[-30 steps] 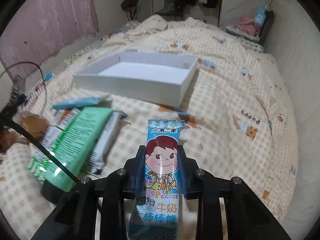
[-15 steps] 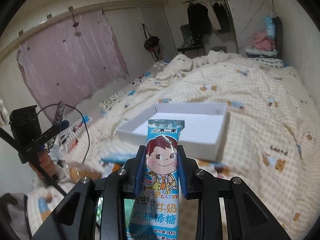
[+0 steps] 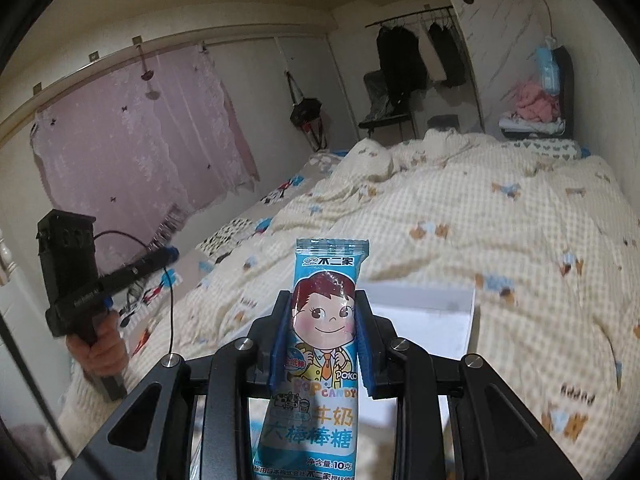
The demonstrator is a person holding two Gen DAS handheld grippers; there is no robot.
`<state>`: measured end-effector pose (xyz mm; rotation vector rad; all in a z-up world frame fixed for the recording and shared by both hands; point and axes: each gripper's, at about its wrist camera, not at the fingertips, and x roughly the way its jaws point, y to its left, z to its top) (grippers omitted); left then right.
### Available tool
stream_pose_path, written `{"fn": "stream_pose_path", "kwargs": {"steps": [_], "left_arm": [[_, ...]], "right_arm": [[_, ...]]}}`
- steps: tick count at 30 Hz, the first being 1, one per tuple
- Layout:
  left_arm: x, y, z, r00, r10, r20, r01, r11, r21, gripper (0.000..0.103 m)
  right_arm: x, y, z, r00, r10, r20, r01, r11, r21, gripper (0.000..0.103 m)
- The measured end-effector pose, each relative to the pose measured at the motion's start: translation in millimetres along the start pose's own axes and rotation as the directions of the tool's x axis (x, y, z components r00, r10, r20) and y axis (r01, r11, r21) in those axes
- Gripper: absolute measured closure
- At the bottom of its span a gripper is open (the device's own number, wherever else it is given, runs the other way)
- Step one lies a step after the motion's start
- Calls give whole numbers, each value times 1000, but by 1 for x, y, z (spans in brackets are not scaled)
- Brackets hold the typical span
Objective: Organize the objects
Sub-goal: 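Lower the claw clip into the white box while the right gripper drops the packet in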
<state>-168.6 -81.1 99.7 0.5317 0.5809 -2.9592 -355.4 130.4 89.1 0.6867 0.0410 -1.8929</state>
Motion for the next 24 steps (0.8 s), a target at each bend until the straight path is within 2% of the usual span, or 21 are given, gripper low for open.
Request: {"fn": "stream_pose_path", "kwargs": {"steps": [5, 7, 13, 19, 24], "left_arm": [[46, 2, 1, 997, 60, -57, -61, 998, -13, 69], [59, 6, -7, 994, 69, -90, -71, 997, -22, 69], [91, 16, -35, 976, 110, -186, -115, 993, -15, 69], [108, 16, -55, 956, 156, -248, -156, 988, 20, 69], [113, 13, -61, 949, 177, -263, -170, 984, 48, 69]], "right_arm": [[27, -10, 3, 996, -81, 30, 79, 995, 66, 72], [37, -8, -2, 990, -137, 25, 136, 990, 40, 72], [51, -19, -16, 978, -209, -10, 209, 978, 13, 72], [66, -33, -28, 961, -270, -61, 271, 962, 13, 72], [74, -35, -32, 950, -300, -83, 301, 954, 0, 72]]}}
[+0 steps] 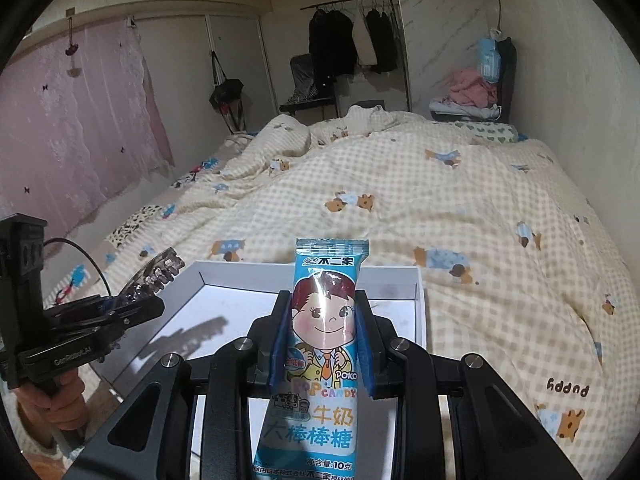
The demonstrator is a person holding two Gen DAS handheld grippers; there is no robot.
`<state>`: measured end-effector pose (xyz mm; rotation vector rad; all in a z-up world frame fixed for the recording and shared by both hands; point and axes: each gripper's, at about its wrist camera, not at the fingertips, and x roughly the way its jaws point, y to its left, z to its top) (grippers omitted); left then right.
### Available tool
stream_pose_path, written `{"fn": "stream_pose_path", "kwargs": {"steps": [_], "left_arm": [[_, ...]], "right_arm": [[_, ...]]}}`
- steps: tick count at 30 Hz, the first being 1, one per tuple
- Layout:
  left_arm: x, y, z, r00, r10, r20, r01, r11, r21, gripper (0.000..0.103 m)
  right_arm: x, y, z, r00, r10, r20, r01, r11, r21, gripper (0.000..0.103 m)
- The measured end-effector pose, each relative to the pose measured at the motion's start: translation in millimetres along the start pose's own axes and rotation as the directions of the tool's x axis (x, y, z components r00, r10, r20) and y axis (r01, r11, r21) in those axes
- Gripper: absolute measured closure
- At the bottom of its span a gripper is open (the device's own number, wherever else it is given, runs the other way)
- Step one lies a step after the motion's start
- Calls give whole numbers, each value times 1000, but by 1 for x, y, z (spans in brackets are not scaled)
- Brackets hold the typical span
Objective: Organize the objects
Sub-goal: 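Lower the claw clip into the white box while the right gripper drops the packet in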
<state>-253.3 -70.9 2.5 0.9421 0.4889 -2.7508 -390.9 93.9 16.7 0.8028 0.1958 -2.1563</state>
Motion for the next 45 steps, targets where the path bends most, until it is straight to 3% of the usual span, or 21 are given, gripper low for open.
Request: {"fn": "stream_pose_path", "kwargs": {"steps": [7, 13, 18, 28, 38, 41, 43, 45], "left_arm": [[9, -10, -9, 999, 24, -25, -23, 999, 48, 69], [12, -7, -13, 1000, 12, -29, -11, 1000, 23, 69], [20, -18, -17, 997, 60, -52, -55, 995, 82, 69], [23, -25, -19, 995, 79, -57, -72, 990, 122, 69], [23, -25, -19, 995, 81, -59, -73, 989, 127, 69], [24, -24, -19, 995, 82, -59, -74, 989, 128, 69], [24, -24, -19, 995, 83, -59, -75, 989, 127, 68], [24, -23, -19, 995, 81, -59, -73, 990, 124, 68]], "right_arm": [[9, 5, -11, 999, -23, -28, 23, 1000, -17, 72], [17, 5, -18, 998, -28, -50, 27, 999, -26, 72], [25, -2, -19, 995, -31, -95, 31, 1000, -3, 72], [43, 4, -22, 981, -102, -167, 93, 994, -57, 72], [39, 2, -23, 984, -76, -161, 70, 997, -43, 71], [38, 2, -23, 985, -70, -157, 65, 997, -41, 67], [36, 2, -22, 987, -69, -144, 64, 997, -39, 53], [34, 3, -21, 989, -60, -134, 55, 998, -41, 53]]}}
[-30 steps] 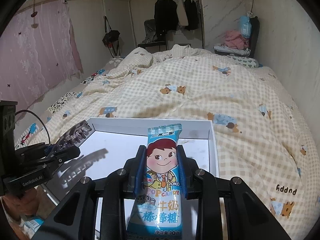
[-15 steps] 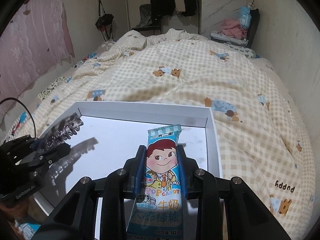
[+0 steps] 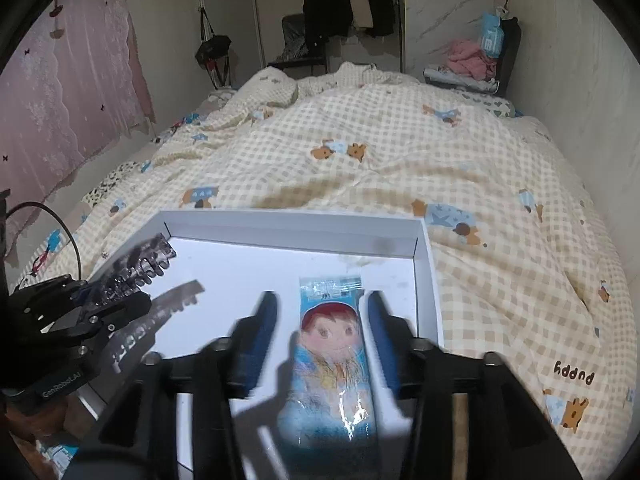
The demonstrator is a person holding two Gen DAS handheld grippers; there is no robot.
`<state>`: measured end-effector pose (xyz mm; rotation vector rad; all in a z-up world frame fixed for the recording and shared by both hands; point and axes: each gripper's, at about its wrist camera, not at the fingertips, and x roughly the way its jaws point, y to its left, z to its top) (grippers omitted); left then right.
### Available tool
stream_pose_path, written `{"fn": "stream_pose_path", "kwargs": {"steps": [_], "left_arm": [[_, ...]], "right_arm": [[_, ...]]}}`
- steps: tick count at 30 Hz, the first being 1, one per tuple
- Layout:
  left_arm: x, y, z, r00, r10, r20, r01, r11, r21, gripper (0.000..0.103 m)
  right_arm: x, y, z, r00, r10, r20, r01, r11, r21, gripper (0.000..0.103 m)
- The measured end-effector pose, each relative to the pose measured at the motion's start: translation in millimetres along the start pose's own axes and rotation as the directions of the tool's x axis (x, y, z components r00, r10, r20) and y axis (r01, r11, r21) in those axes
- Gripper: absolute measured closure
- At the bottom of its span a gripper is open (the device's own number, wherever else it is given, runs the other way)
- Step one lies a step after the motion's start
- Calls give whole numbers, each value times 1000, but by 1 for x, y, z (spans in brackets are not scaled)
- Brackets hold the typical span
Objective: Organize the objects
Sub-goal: 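Lower the claw clip into the white box while the right gripper drops the packet in, then withdraw both grippers from the white box toward the remaining items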
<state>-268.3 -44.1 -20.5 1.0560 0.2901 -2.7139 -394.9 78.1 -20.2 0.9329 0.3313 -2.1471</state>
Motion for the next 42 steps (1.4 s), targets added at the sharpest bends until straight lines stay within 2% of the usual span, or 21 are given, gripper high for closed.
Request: {"fn": "stream_pose_path", "kwargs": {"steps": [5, 9, 11, 12, 17, 21, 23, 24, 25, 29, 36, 42], "left_arm": [[-4, 5, 1, 1000, -14, 19, 14, 1000, -20, 68], [-7, 7, 2, 999, -25, 27, 26, 999, -30, 62], [-13, 8, 3, 998, -35, 51, 37, 999, -36, 55], [-19, 11, 5, 996, -53, 73, 56, 997, -44, 54], [-52, 23, 17, 978, -117, 174, 135, 986, -97, 51], [-82, 32, 27, 955, -176, 238, 211, 969, -127, 49], [-98, 32, 29, 944, -191, 270, 228, 967, -111, 45], [-104, 32, 30, 939, -195, 282, 232, 967, -102, 43], [-114, 30, 30, 931, -204, 301, 240, 967, -88, 39], [-142, 21, 29, 915, -223, 337, 247, 969, -29, 28], [-186, -4, 24, 901, -203, 383, 188, 979, 76, 25], [-219, -20, 16, 880, -220, 422, 174, 974, 145, 22]], "right_arm": [[0, 1, 0, 1000, -3, 1, 3, 1000, -1, 53], [-2, 3, 0, 1000, -5, 15, 5, 1000, -5, 52], [-6, 4, 2, 1000, -7, 28, 8, 1000, -10, 39], [-10, 5, 4, 999, -7, 40, 8, 1000, -15, 35], [-45, 9, 16, 989, 68, 130, -65, 997, -30, 35], [-72, 16, 22, 975, 141, 174, -135, 990, -46, 35], [-84, 21, 22, 965, 171, 199, -163, 985, -54, 33], [-89, 23, 23, 960, 186, 209, -178, 982, -55, 24], [-97, 26, 22, 951, 210, 227, -203, 978, -53, 21], [-116, 37, 22, 930, 278, 241, -272, 961, -58, 21], [-148, 56, 13, 914, 309, 263, -292, 951, -102, 21], [-174, 71, -1, 894, 351, 277, -318, 935, -160, 21]]}}
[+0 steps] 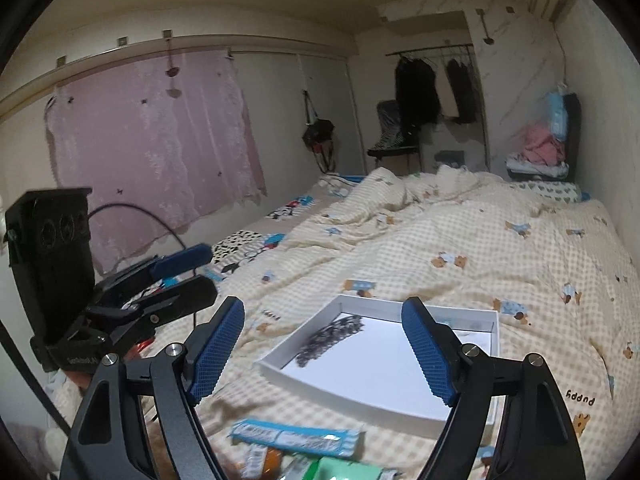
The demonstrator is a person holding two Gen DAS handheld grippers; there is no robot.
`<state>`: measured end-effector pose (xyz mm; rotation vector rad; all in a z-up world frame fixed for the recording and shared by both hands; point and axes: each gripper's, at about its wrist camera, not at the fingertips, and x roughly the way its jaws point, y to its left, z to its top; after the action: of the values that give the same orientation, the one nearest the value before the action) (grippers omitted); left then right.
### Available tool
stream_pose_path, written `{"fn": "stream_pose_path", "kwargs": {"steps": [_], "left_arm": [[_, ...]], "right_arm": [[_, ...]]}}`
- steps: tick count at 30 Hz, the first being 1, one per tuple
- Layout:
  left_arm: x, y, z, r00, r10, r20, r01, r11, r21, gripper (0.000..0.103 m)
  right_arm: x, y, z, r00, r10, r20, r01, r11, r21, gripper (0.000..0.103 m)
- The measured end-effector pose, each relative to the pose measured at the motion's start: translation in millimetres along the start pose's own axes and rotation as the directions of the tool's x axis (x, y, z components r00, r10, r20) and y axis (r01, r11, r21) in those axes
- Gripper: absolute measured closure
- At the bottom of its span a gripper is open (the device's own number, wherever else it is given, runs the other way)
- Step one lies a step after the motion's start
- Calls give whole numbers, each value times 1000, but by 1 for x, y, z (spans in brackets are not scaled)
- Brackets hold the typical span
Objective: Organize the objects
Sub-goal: 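Withdraw both grippers from the white box toward the remaining items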
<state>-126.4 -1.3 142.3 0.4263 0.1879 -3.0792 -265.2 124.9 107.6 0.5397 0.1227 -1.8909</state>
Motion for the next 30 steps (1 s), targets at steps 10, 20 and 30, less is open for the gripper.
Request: {"fn": "stream_pose_path", "kwargs": {"steps": [10, 20, 30], "left_arm": [[-44, -19, -1, 999, -52, 13, 52, 997, 56, 21], [-51, -31, -18, 997, -76, 2, 76, 995, 60, 21], [-47, -48, -52, 987, -107, -116, 120, 986, 112, 21]], "right_arm": [[-15, 22, -29, 992, 123, -12, -124, 992, -14, 21], [-26, 20, -53, 991, 119, -61, -117, 993, 24, 21], [-37, 19, -76, 988, 102, -118, -98, 994, 37, 21]]}}
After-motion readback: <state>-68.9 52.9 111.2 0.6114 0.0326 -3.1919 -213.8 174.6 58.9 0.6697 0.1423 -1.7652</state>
